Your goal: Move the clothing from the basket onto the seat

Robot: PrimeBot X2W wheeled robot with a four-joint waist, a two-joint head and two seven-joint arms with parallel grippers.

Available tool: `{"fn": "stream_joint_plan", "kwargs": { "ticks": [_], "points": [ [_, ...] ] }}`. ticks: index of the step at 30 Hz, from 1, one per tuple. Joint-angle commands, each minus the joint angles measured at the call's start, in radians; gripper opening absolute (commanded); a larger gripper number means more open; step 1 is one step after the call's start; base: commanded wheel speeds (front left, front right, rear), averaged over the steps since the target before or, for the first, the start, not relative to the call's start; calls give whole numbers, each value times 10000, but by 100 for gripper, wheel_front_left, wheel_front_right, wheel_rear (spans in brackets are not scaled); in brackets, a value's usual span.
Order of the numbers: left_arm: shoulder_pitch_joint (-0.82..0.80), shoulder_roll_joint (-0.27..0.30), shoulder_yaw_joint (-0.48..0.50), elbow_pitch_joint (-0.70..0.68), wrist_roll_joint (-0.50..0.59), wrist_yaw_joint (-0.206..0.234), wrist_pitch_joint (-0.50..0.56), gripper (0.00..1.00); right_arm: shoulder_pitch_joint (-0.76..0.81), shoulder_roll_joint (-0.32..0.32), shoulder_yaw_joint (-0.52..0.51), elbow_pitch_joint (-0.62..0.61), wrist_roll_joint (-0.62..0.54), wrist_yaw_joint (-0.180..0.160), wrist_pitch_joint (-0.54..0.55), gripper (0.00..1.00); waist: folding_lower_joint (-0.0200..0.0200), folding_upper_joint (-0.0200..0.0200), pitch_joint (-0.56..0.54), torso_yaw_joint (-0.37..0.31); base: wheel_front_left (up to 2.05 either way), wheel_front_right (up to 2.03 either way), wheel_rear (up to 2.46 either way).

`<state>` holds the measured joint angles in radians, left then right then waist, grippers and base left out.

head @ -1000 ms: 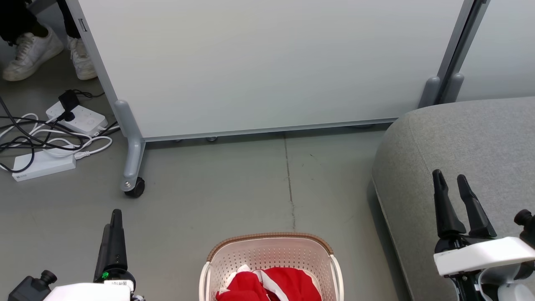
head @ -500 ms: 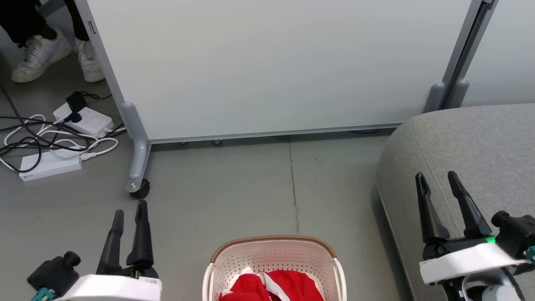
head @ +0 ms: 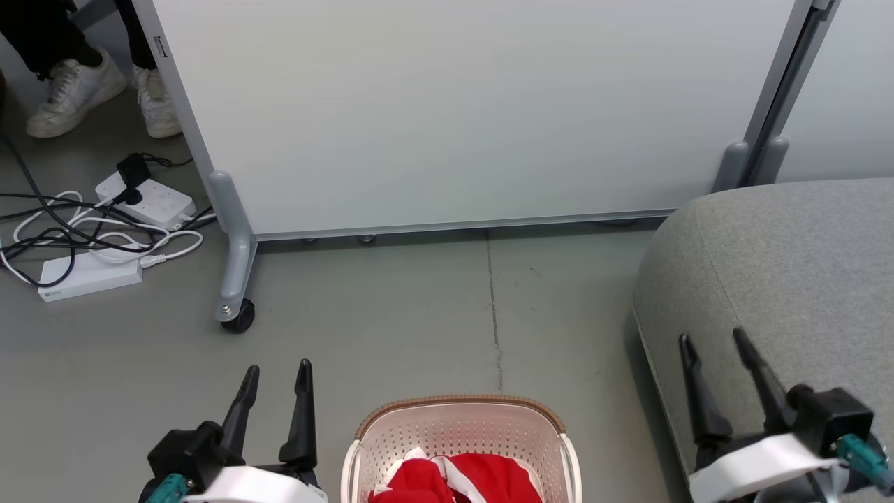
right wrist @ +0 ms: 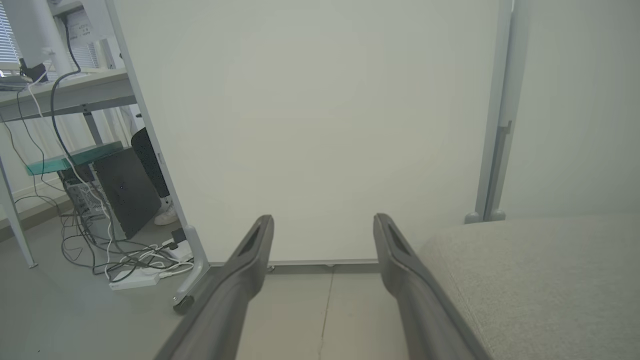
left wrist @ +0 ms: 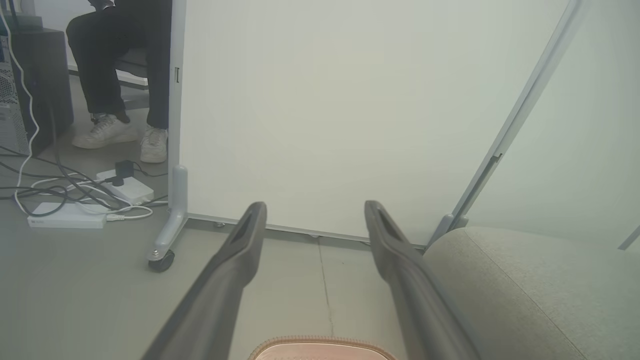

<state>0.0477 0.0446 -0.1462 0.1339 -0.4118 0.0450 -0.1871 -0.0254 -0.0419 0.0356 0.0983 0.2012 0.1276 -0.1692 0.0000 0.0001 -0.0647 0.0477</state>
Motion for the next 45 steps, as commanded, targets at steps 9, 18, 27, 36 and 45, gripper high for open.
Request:
{"fn": "stream_joint_plan", "kwargs": {
  "ticks": [9, 18, 27, 36, 45],
  "points": [
    [-219, 56, -416, 565, 826, 251, -256, 100, 21, -76, 8, 1307, 102, 28, -319, 100, 0, -1, -95, 97, 0, 0, 0],
    [-281, 63, -592, 1053, 1399, 346, -435, 100, 27, -99, 61, 1739, -361, 33, -552, 100, 0, -1, -175, 85, 0, 0, 0],
    [-368, 69, -699, 1413, 1787, 275, -576, 100, -1, -110, 157, 2024, -791, 37, -728, 100, 0, -1, -225, 108, 0, 0, 0],
    [-405, 78, -785, 1664, 2355, 294, -726, 100, -51, -122, 141, 2205, -1257, 40, -928, 100, 0, -1, -290, 207, 0, 0, 0],
    [-405, 78, -835, 1784, 2409, 301, -792, 100, -74, -126, 100, 2257, -1039, 41, -993, 100, 0, -1, -276, 193, 0, 0, 0]
  ]
}}
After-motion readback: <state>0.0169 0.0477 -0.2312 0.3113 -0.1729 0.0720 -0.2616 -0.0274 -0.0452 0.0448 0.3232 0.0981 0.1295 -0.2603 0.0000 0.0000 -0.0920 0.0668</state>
